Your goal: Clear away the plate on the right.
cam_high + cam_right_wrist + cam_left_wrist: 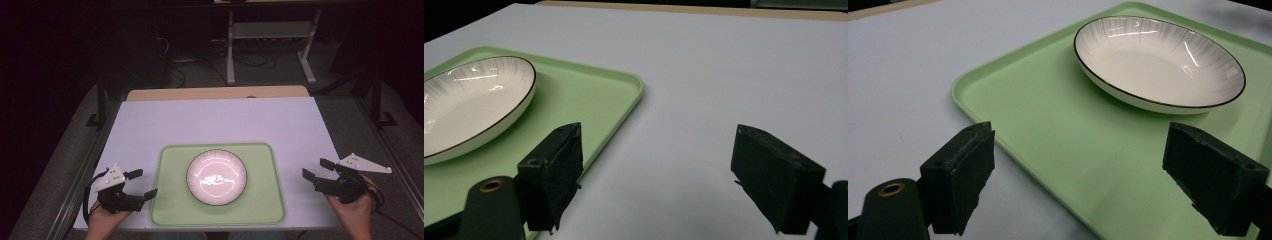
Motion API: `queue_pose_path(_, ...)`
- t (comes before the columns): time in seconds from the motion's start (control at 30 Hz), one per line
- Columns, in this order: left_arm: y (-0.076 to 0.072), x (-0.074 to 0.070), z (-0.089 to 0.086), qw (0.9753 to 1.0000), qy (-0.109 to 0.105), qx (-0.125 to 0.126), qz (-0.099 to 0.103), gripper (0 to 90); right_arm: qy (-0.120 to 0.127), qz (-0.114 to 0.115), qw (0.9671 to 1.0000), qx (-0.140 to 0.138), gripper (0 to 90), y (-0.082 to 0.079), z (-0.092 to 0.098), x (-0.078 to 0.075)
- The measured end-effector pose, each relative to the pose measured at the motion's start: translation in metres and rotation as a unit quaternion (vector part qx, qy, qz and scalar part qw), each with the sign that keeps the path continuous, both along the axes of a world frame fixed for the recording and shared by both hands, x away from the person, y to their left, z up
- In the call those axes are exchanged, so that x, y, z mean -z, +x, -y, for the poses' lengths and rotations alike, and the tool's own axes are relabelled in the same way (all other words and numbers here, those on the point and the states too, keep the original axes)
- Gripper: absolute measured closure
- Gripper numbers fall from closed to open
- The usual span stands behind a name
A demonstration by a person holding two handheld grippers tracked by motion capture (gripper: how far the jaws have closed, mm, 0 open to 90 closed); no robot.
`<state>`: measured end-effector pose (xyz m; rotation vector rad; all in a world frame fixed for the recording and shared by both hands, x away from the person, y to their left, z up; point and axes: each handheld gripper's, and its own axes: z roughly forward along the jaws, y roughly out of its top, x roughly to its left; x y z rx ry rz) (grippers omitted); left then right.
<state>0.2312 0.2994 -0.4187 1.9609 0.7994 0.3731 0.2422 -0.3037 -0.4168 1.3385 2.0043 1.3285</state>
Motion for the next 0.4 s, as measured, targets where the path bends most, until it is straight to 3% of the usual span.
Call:
queue_pose_path(0.17,0.0000,0.0004,-0.0001,1.0000,0.002,0.002,0.001,13.3,0.005,-0.005,1.0000,-0.001,20.3,-0.0053,0.0040,0.0067)
queue_pose_path(0.4,-0.0004,0.0001,-0.0006,1.0000,0.002,0.002,0.004,13.2,-0.012,-0.003,0.9999,-0.001,20.3,-0.0055,0.0002,0.0094)
